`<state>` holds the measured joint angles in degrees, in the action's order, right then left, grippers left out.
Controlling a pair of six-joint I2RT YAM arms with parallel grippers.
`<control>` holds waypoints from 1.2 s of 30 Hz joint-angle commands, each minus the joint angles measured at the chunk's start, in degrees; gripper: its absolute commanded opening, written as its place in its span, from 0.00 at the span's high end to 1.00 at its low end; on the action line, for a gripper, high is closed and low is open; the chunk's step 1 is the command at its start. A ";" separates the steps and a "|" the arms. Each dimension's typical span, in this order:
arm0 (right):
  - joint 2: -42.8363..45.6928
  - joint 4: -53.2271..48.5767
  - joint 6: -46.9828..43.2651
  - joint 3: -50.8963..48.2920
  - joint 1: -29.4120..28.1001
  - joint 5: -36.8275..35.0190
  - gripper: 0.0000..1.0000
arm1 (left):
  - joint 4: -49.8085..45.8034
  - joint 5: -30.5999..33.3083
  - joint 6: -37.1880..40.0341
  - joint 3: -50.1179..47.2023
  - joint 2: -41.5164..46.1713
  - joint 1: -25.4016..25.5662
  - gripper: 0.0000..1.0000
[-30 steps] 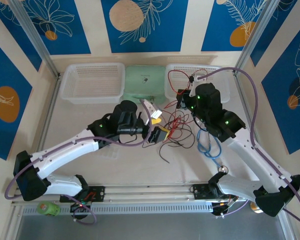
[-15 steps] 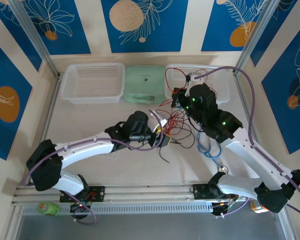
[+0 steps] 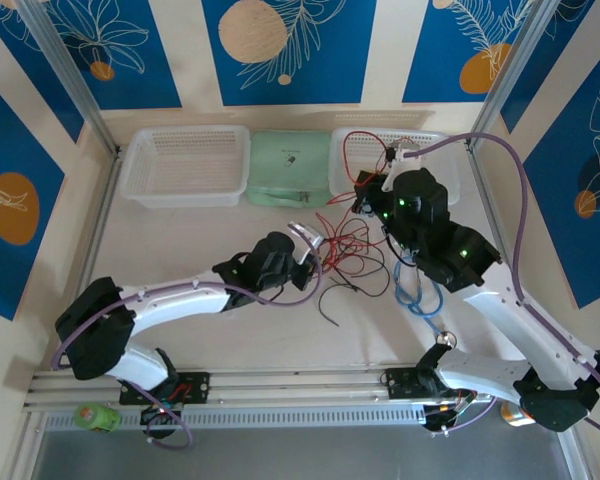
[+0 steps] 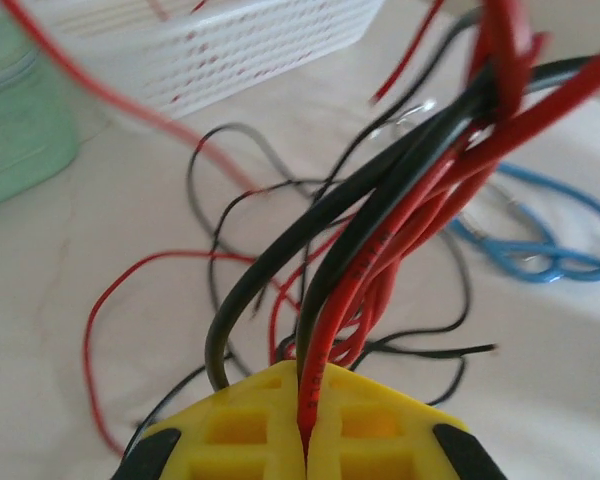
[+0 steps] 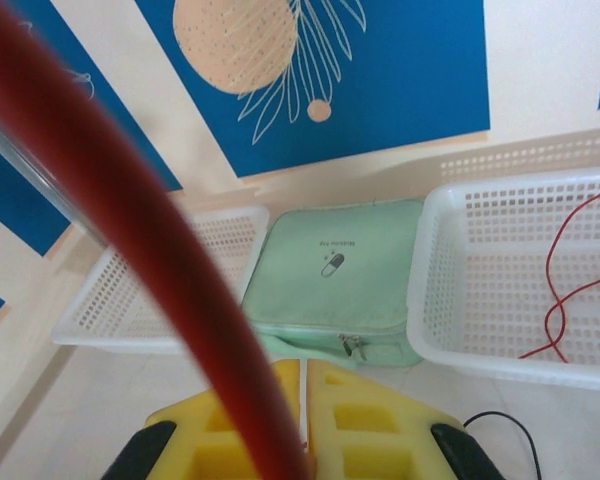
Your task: Untangle the cables
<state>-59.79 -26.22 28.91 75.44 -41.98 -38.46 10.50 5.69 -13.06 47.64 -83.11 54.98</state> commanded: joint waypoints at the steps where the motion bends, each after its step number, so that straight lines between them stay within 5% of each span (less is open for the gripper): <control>1: 3.25 2.14 -2.42 3.25 1.47 -3.36 1.00 | -4.69 9.38 -2.31 -3.19 3.19 -0.71 1.00; 13: 4.94 2.58 -7.52 8.33 8.77 -2.91 1.00 | -16.82 14.10 -12.81 -6.03 4.34 -9.16 1.00; 21: -2.37 3.83 -11.16 17.05 20.30 4.34 1.00 | -22.90 14.74 -18.27 -3.22 0.94 -12.19 0.98; 27: -13.77 7.18 -11.64 23.11 29.08 9.87 1.00 | -22.75 13.16 -19.02 -3.77 2.10 -12.96 0.55; 33: -28.60 12.99 -12.51 29.53 35.05 13.70 1.00 | -23.81 12.89 -18.17 -3.48 6.10 -12.99 0.29; 36: -36.06 13.89 -13.76 33.45 36.42 13.54 1.00 | -26.17 13.53 -17.41 -2.01 8.35 -12.96 0.25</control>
<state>-91.74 -15.90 17.17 105.30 -6.66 -26.72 -12.80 18.52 -31.14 43.03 -77.54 42.48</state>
